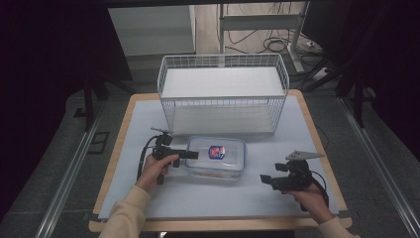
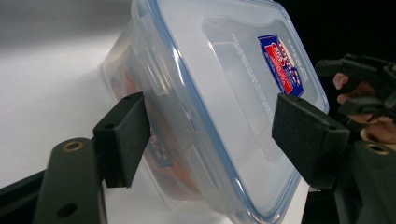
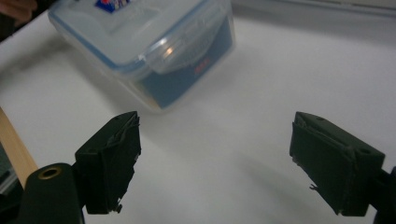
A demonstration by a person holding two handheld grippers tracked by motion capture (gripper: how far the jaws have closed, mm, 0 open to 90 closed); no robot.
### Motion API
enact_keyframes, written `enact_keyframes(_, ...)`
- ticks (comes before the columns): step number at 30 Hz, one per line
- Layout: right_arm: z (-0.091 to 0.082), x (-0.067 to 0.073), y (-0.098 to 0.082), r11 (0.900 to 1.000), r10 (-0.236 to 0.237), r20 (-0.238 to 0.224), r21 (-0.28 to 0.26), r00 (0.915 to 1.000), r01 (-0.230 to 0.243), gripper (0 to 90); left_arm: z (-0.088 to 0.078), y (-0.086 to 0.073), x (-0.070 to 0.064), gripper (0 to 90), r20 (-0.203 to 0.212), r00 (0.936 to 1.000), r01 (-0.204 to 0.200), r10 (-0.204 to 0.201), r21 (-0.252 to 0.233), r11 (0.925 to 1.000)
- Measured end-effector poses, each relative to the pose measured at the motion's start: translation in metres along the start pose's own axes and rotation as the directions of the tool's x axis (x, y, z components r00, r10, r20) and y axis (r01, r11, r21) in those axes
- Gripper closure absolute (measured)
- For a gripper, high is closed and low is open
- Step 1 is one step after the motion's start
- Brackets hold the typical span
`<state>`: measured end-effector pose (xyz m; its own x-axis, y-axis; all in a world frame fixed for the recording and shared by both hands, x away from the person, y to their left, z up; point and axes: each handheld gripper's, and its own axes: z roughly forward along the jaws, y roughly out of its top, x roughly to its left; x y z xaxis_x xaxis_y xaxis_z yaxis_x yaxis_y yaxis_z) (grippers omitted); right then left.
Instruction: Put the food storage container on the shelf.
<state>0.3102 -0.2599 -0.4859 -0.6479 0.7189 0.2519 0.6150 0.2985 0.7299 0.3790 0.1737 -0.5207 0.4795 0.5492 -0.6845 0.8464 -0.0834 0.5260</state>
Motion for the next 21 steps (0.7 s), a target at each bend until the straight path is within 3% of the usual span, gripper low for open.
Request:
enact_keyframes(4, 0.008, 0.000, 0.015, 0.999, 0.035, -0.021, 0.001, 0.9992, -0.035, 16.6, -0.001, 0.000, 0.001, 29.9, 0.003, 1.0000, 0.000, 0.000, 0.000, 1.0000)
enact_keyframes(5, 0.013, -0.001, 0.023, 0.998, 0.064, -0.033, 0.002, 0.9974, -0.064, 16.6, -0.001, 0.000, 0.001, 30.2, 0.002, 1.0000, 0.000, 0.000, 0.000, 1.0000)
enact_keyframes(8, 0.019, 0.000, 0.030, 0.997, 0.074, -0.039, 0.009, 0.9965, -0.074, 16.5, -0.001, 0.000, 0.001, 30.6, 0.006, 1.0000, 0.003, -0.003, -0.002, 1.0000)
enact_keyframes(10, 0.028, 0.001, 0.037, 0.995, 0.098, -0.069, 0.011, 0.9928, -0.098, 16.1, -0.001, 0.000, 0.001, 30.9, 0.007, 1.0000, 0.003, -0.003, -0.002, 1.0000)
enact_keyframes(21, 0.061, 0.000, 0.050, 0.986, 0.163, -0.099, 0.057, 0.9816, -0.158, 15.8, -0.001, 0.000, 0.002, 31.2, 0.006, 1.0000, 0.003, -0.003, -0.006, 1.0000)
